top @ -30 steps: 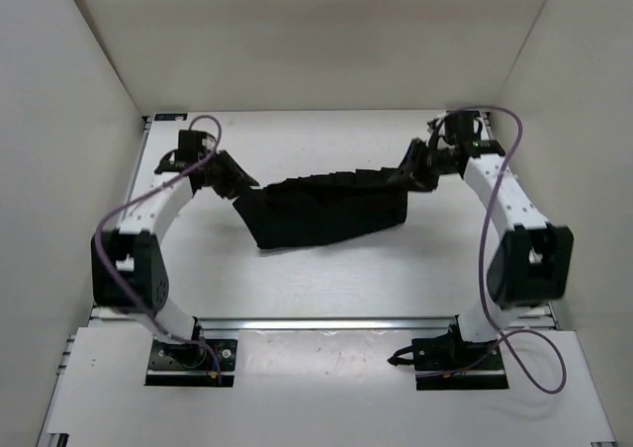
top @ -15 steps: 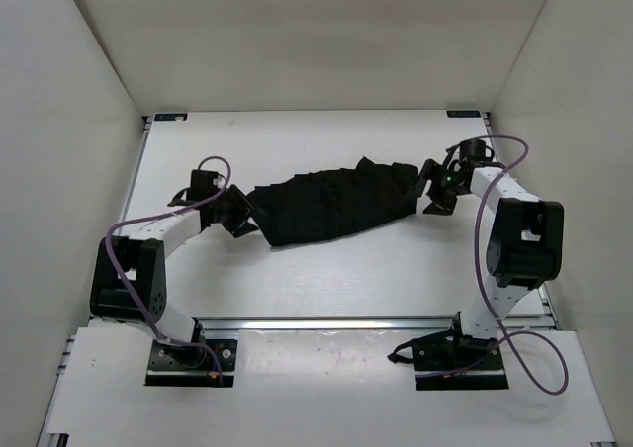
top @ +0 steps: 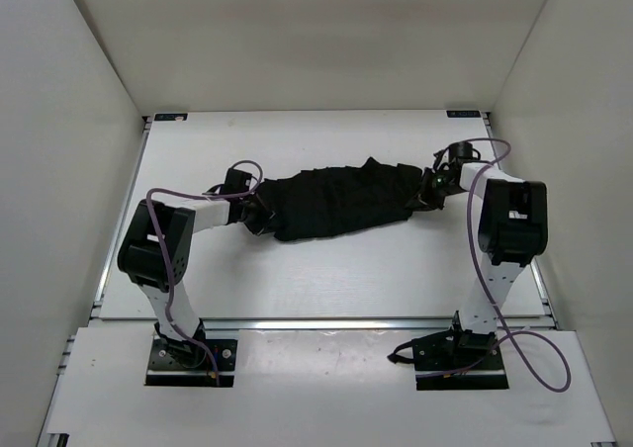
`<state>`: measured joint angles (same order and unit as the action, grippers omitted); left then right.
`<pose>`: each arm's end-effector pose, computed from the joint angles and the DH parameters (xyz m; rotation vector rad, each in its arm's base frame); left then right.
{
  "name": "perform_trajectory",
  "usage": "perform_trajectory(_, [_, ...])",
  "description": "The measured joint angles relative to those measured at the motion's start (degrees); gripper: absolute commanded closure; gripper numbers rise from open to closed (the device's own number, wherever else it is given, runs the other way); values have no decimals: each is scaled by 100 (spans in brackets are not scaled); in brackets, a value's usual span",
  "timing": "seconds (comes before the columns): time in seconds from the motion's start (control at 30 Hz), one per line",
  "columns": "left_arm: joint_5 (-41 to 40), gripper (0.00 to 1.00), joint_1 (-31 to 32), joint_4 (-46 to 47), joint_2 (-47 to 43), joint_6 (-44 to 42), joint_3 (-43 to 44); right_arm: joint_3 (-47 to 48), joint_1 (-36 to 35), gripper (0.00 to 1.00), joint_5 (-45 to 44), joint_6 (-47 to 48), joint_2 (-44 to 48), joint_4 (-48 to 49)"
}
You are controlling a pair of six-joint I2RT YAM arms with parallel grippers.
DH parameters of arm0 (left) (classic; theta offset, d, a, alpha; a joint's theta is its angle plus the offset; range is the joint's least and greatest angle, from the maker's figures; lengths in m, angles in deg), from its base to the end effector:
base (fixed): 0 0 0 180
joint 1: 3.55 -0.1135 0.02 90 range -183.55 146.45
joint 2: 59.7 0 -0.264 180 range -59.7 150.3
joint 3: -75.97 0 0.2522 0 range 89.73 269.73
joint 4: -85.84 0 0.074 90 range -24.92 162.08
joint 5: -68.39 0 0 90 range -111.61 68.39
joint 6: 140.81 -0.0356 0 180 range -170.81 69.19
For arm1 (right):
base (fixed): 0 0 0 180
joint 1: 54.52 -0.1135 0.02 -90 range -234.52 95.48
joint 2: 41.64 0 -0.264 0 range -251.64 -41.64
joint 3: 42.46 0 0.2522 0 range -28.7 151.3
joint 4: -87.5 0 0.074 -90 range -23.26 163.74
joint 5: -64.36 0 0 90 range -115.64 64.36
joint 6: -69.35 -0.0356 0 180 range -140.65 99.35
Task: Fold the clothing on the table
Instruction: Fold the skirt
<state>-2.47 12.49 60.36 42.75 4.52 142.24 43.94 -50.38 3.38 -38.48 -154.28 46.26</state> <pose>0.3154 -0.1028 0.1277 -0.8359 2.6990 -0.8023 0.3883 -0.0108 0.1485 0.3800 2.6920 0.7621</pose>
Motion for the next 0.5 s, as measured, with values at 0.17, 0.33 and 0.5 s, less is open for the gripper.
perform_trajectory(0.17, [-11, 100, 286, 295, 70, 181, -9, 87, 280, 99, -789, 262, 376, -822])
perform_trajectory(0.33, [-4, 100, 610, 494, 144, 407, -9, 1043, -538, 100, -1934, 398, 702, -1506])
perform_trajectory(0.5, [26, 100, 664, 479, 199, 479, 42, 1458, -2586, 100, -2555, 352, 1113, -1202])
